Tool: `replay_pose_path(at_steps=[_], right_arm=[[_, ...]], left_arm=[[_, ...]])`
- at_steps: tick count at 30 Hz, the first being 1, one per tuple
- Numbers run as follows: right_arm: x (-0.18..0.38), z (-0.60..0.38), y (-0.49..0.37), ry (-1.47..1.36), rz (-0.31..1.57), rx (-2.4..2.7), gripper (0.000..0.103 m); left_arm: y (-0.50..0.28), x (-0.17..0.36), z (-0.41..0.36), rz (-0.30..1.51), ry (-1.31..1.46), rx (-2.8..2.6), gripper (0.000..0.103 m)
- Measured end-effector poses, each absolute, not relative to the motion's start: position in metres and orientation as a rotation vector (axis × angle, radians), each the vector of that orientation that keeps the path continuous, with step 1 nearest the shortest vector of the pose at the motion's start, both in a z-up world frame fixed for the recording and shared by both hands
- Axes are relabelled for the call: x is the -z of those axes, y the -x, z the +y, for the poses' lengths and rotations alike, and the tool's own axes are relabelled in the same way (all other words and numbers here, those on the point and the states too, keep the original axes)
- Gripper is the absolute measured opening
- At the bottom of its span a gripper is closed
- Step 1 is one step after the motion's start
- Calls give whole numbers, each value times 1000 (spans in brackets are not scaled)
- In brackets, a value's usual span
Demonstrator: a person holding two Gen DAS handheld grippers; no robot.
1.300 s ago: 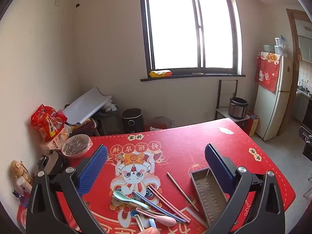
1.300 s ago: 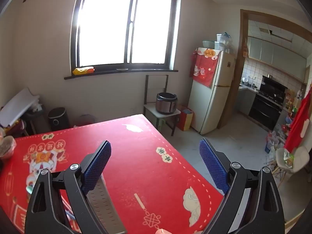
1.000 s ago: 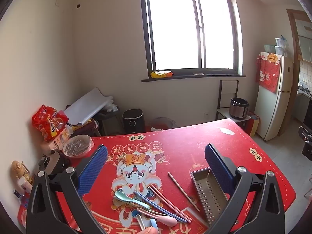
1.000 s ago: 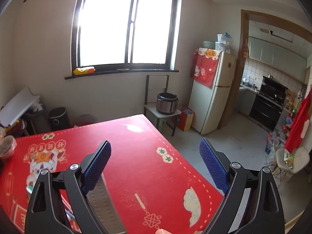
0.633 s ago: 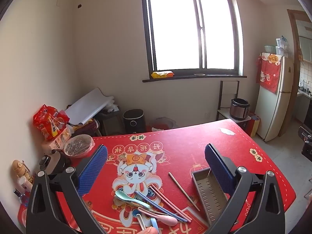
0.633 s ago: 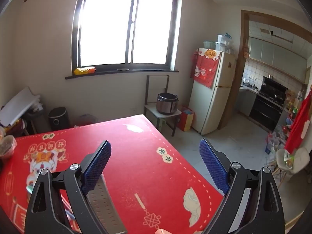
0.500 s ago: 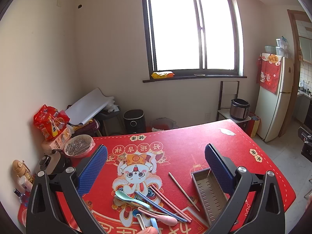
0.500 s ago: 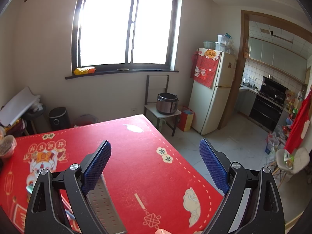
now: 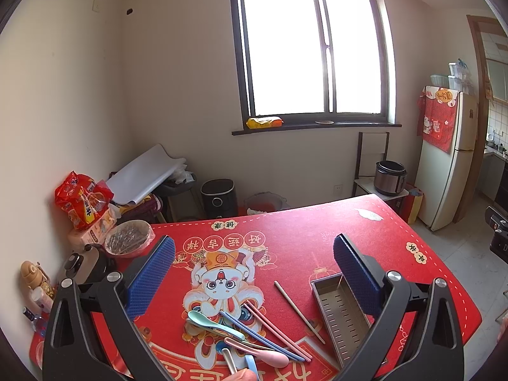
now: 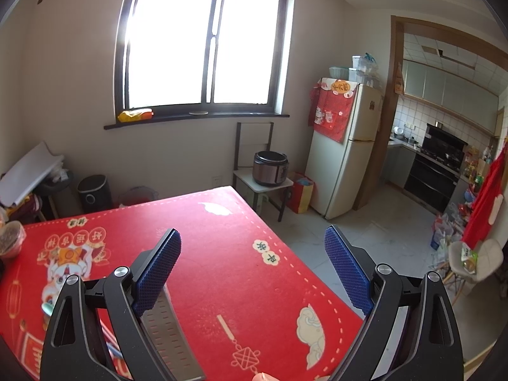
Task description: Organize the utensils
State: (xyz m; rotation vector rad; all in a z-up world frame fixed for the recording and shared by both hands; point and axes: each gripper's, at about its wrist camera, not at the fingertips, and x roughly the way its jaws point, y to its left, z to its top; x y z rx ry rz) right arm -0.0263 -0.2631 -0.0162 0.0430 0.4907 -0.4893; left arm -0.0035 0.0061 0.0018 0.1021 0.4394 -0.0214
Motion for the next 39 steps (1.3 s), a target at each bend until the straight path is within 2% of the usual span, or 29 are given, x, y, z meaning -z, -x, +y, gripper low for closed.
replay_pose_path(at_steps=[39], right_arm=[[10, -265, 29, -39, 481, 501, 89]], left_arm=[[5, -17, 6, 432, -104, 19, 98]])
